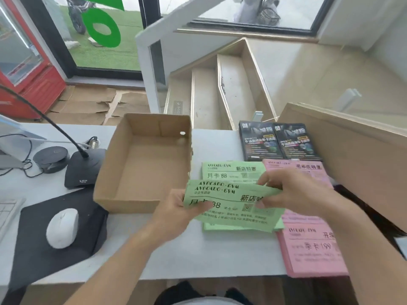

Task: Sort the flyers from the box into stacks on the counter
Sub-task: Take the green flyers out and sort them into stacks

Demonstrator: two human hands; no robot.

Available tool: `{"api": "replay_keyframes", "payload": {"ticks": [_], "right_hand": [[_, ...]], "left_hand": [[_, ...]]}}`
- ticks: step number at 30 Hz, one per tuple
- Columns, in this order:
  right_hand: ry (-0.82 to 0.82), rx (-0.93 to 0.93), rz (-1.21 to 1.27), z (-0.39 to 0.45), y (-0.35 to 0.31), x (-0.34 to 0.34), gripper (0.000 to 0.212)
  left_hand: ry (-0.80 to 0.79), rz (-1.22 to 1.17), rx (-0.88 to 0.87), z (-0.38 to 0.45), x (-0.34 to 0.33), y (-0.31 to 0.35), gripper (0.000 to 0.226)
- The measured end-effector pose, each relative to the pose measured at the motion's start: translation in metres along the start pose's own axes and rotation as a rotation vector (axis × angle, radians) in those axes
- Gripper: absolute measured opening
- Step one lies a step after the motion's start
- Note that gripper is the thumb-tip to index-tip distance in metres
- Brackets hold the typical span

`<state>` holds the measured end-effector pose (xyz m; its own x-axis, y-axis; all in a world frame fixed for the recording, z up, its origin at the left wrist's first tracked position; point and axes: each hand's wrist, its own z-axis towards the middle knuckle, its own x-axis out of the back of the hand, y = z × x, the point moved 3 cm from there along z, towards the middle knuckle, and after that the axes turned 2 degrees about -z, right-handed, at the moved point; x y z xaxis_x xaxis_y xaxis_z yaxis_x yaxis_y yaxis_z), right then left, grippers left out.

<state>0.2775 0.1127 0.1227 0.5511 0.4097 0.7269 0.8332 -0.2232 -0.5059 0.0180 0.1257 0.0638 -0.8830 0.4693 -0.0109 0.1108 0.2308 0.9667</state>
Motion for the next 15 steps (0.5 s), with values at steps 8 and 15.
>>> {"api": "replay_keyframes", "payload": {"ticks": [8, 15], "right_hand": [[0.406, -0.002, 0.681, -0.073, 0.086, -0.101, 0.025], [0.309, 0.075, 0.552, -0.061, 0.123, -0.121, 0.028]], "left_hand": [[0.067, 0.020, 0.032, -0.034, -0.052, -0.079, 0.021], [0.180, 0.114, 0.068, -0.042, -0.071, -0.096, 0.022]]}}
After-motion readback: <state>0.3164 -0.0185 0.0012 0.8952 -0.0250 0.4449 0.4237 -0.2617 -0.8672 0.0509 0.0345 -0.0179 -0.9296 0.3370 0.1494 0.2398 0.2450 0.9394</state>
